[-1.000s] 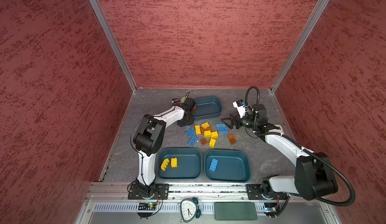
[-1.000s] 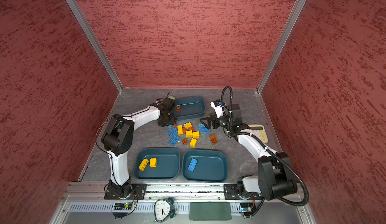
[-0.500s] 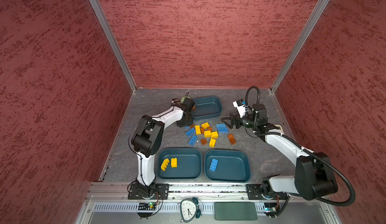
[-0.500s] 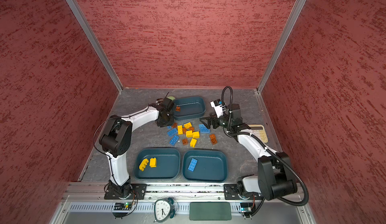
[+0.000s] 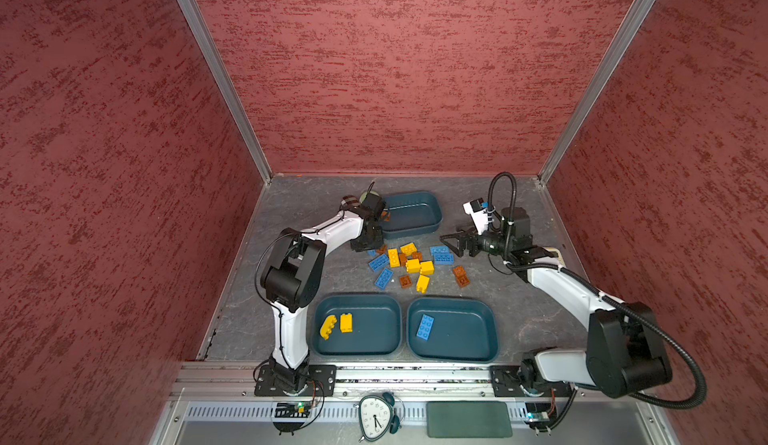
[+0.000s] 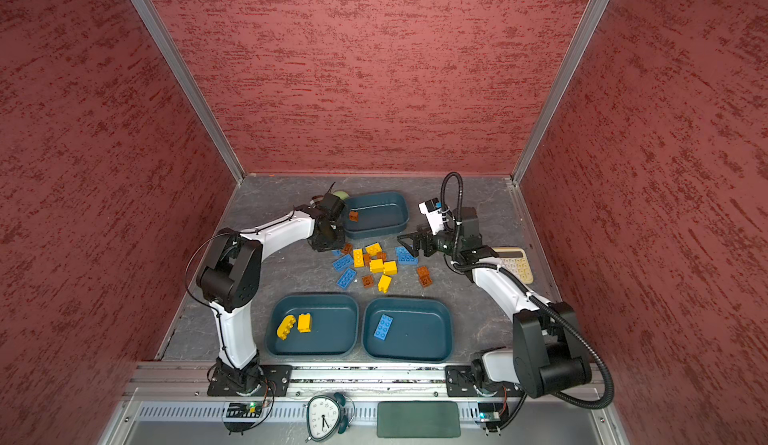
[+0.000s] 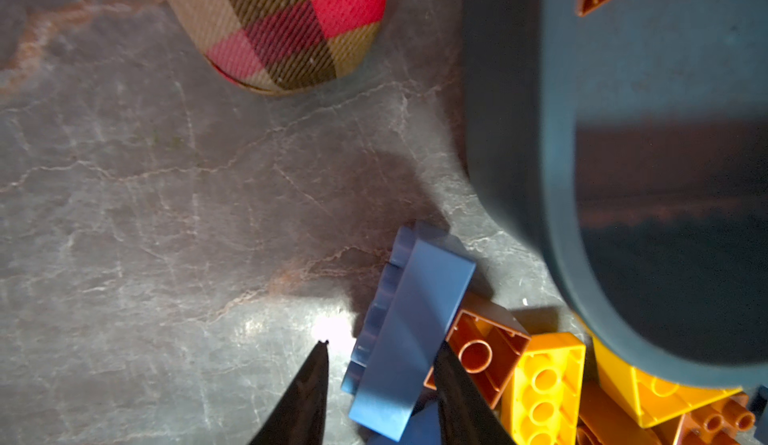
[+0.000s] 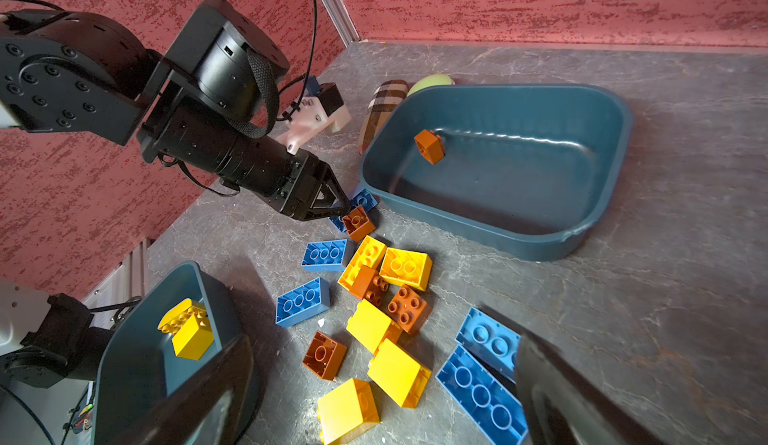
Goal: Sort the legos into containers by color
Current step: 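Close the left gripper on a long blue brick beside the far bin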
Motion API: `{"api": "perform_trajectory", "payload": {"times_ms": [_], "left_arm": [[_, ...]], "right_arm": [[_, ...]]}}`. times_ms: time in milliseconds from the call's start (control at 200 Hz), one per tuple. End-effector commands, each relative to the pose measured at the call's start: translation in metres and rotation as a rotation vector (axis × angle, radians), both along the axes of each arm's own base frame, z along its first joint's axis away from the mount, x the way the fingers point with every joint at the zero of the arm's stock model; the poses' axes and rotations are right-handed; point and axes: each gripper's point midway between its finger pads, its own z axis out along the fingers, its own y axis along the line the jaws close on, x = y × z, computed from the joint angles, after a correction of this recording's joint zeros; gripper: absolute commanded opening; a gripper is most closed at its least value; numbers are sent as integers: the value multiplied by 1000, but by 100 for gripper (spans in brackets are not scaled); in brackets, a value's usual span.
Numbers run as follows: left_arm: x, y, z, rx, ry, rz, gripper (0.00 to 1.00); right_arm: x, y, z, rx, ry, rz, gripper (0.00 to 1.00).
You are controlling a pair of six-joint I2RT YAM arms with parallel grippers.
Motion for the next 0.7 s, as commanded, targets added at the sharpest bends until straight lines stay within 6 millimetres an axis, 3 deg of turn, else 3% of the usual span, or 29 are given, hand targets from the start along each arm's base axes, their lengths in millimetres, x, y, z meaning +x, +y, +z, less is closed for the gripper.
{"api": "perform_trajectory", "payload": {"times_ms": [0, 351, 691], "left_arm": [[11, -5, -1, -9, -16, -33, 42], [19, -3, -4, 16, -28, -45, 34], [20, 4, 17, 71, -62, -67, 31]], "right_arm": [[-1, 1, 3, 12, -20, 11, 99], [0, 0, 2, 13, -18, 8, 99], [5, 3, 2, 24, -16, 16, 99]]}}
